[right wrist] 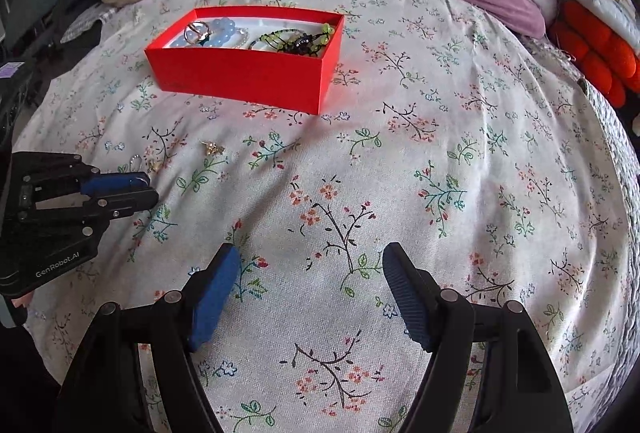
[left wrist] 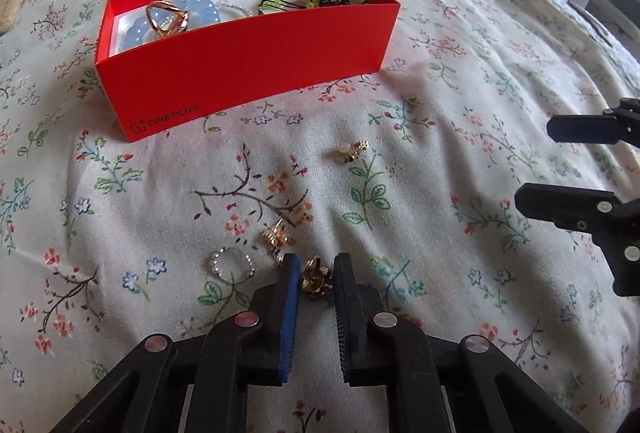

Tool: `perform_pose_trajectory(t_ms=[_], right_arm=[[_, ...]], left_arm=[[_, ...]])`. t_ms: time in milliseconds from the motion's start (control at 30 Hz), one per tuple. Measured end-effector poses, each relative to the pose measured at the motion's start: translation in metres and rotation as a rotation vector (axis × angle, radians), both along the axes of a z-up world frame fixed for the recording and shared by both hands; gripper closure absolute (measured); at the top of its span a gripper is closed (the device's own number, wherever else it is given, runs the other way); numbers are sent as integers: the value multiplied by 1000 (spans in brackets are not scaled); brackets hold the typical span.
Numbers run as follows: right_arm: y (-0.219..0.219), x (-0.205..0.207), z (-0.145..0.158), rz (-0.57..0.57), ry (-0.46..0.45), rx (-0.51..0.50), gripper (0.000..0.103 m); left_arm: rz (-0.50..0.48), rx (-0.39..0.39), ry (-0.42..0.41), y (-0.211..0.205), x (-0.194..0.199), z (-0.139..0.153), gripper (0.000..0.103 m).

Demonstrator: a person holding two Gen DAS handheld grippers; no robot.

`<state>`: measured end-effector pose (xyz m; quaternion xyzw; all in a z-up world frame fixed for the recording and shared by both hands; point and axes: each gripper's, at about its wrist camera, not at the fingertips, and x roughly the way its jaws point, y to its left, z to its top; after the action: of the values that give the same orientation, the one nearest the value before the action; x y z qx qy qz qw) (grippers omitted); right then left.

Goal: Organize jewelry

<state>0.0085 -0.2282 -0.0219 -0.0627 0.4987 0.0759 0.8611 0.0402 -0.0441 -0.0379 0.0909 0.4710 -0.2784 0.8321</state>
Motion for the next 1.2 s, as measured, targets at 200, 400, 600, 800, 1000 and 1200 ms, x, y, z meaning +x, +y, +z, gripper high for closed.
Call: perform_pose_trajectory(t_ms=[200,400,600,800,1000,1200], right_arm=[[20,5,-2,32,3,-8,26],[50,12,-4,92,3,-13,26],[84,15,0,205,-29,43,26],[122,9,0,340,-36,107,54],[146,15,-20,373,25,121,62],[147,34,-28,348,9,106,62]], left_arm=[[41,21,-1,23,-1,5,92],[102,48,7,51,4,10,92],[130,75,8,71,3,14,92],[164,62,36,91,6,11,91],[155,53,44,96,6,9,91],[149,50,54,99,5,6,91]])
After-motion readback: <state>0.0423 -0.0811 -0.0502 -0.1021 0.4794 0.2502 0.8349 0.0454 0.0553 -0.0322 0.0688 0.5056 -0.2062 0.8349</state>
